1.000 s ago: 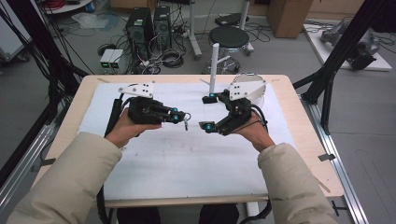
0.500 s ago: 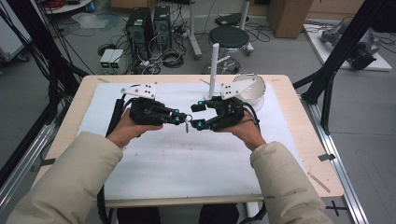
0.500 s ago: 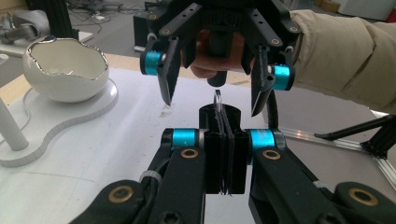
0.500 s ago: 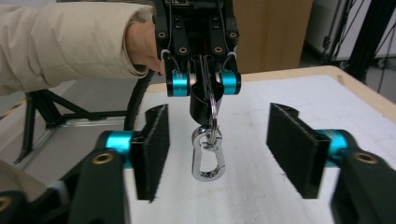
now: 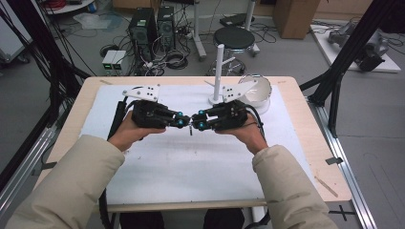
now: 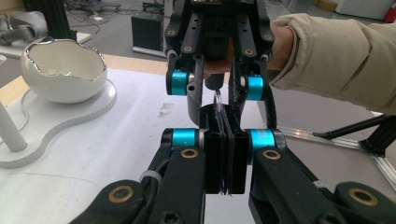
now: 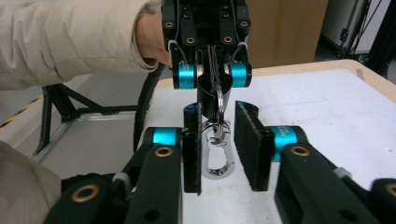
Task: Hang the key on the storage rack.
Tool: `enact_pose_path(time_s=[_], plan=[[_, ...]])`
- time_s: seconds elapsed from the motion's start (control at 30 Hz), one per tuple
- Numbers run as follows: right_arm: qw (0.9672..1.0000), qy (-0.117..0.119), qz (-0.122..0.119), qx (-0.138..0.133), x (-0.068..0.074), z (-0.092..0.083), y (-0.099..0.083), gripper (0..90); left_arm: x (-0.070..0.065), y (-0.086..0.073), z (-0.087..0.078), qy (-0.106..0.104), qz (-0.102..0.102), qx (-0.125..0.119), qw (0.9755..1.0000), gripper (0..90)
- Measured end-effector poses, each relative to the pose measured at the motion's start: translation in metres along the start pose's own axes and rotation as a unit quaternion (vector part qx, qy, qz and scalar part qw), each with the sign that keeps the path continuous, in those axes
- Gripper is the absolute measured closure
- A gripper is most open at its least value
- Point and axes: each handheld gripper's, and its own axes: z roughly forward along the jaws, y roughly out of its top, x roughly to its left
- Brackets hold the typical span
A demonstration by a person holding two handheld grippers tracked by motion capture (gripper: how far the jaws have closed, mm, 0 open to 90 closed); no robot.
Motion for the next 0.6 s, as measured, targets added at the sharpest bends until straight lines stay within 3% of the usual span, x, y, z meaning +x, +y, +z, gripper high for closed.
enact_pose_path(time_s=[0.3, 0.6], plan=[[0.9999, -0.008, -0.003, -0.006, 0.0031, 0.0, -0.0003, 86.3, -0.0006, -0.0002, 0.0003, -0.001, 0.001, -0.001, 1.0, 88.2], [0.9999, -0.012, 0.006, 0.007, 0.0063, 0.0014, 0.0003, 88.7, -0.0011, -0.0037, -0.0003, -0.002, 0.001, -0.005, 1.0, 88.1]])
